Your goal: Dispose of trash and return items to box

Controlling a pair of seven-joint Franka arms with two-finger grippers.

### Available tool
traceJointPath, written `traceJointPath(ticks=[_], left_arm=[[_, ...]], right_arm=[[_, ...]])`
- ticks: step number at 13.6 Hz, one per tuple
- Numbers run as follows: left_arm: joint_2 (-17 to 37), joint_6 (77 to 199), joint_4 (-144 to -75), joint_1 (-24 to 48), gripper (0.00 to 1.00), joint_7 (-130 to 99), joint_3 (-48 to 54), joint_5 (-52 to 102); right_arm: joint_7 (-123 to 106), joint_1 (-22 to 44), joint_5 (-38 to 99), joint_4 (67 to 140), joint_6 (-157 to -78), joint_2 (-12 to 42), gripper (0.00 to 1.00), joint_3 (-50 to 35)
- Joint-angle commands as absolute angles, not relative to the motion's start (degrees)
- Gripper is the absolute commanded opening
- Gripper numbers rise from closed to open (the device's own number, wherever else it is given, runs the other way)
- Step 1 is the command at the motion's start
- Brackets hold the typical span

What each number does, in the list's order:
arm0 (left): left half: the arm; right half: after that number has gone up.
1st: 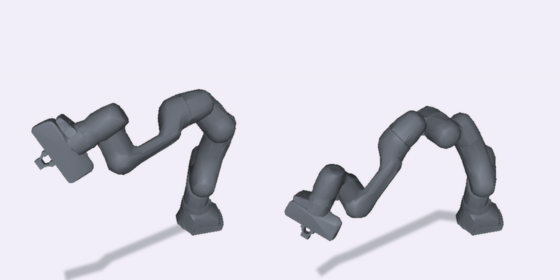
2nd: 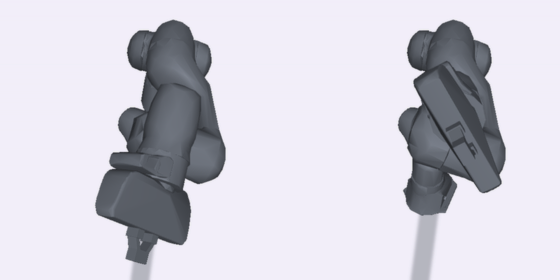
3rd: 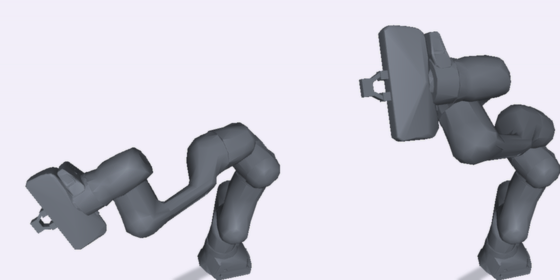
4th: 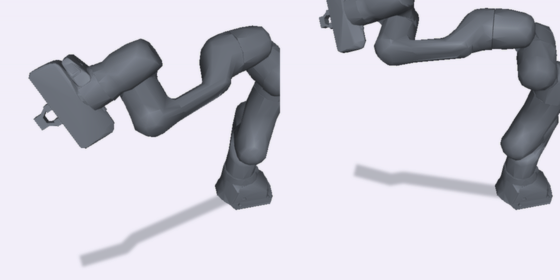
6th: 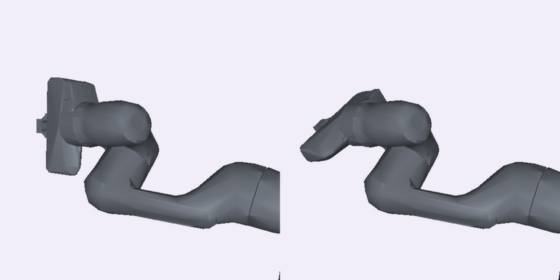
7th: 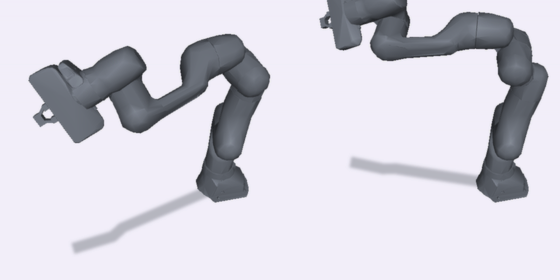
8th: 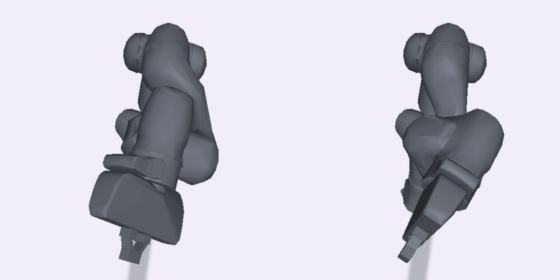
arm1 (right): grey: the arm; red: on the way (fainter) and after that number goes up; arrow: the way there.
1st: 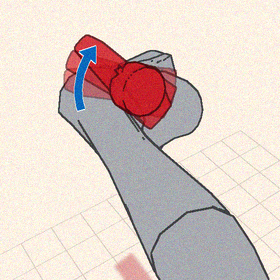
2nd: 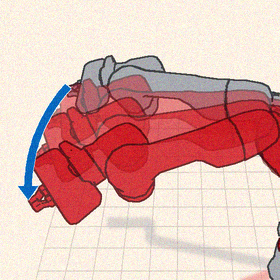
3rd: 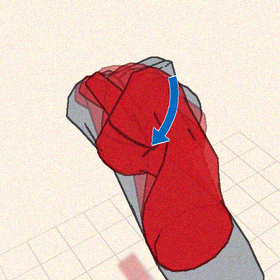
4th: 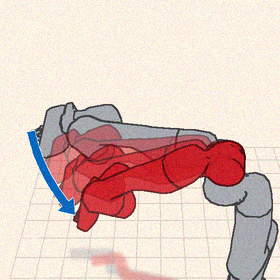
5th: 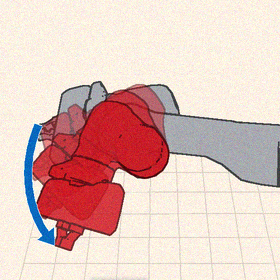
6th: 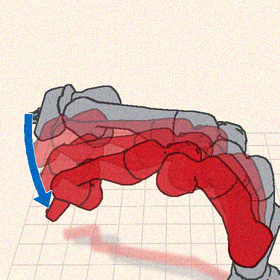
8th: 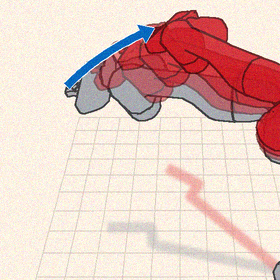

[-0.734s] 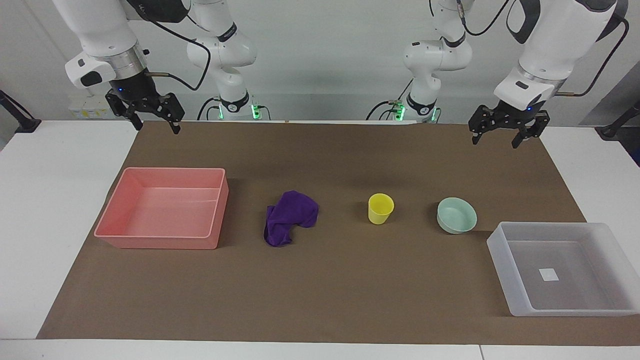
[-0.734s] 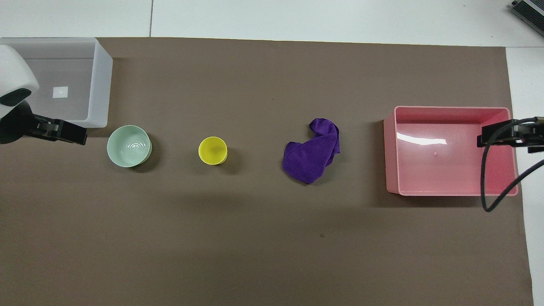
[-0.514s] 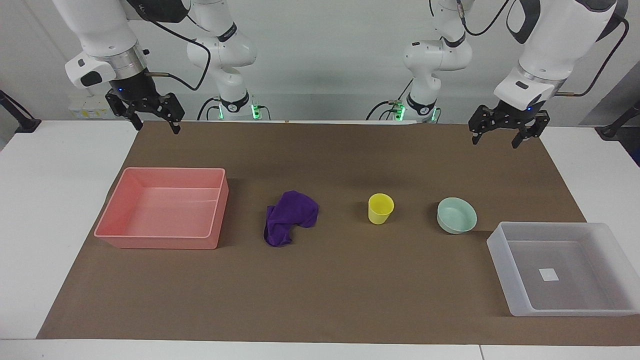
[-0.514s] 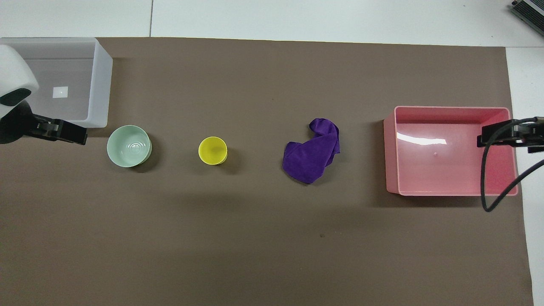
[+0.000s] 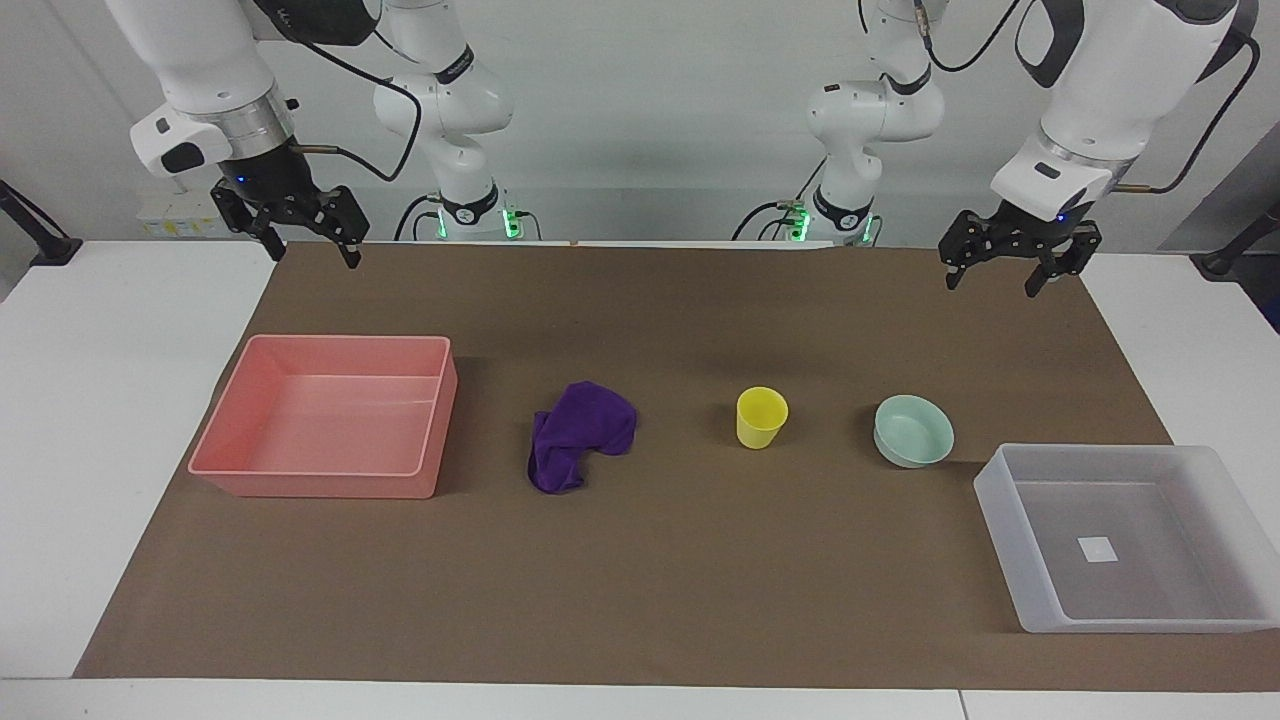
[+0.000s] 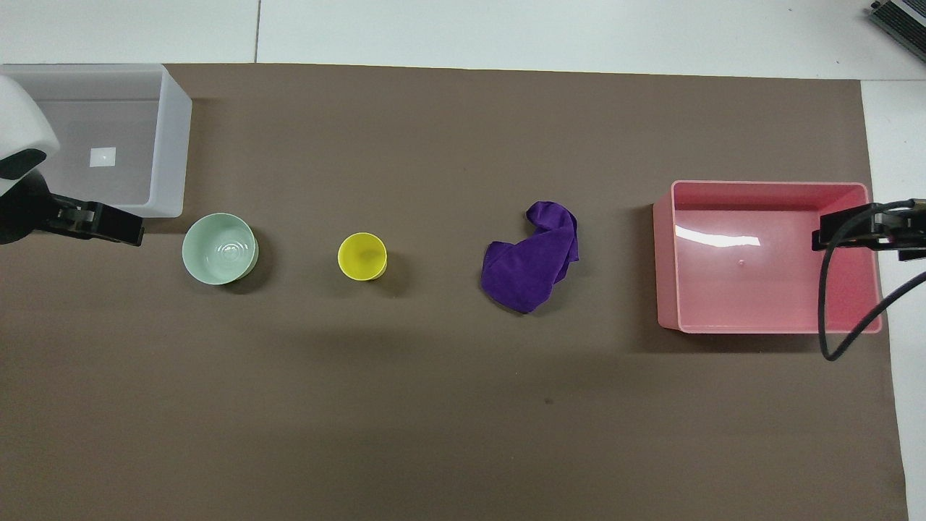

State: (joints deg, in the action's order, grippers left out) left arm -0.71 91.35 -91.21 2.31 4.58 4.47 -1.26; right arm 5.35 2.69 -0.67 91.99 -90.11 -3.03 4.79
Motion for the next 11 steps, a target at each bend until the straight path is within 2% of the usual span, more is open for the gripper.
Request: traceJointPath(ticks=[1, 5, 11], left_arm=[[-2.46, 92.46, -93.51, 1.06, 1.0, 4.39, 4.57, -0.62], [-2.46, 92.55, -93.6, 0.35, 1.0, 4.39, 4.57, -0.62], [-2.81, 91.93, -93.69, -1.05, 1.0, 3.43, 4.57, -0.79]], right_arm=[[7.02, 2.37, 1.57, 94.39, -91.66, -4.3, 1.0, 4.48], [8.7, 4.2, 4.66, 97.29, -97.2, -4.75, 1.0, 4.48], [8.7, 7.55, 4.66, 105.19, -113.26, -3.43, 1.0, 4.22]])
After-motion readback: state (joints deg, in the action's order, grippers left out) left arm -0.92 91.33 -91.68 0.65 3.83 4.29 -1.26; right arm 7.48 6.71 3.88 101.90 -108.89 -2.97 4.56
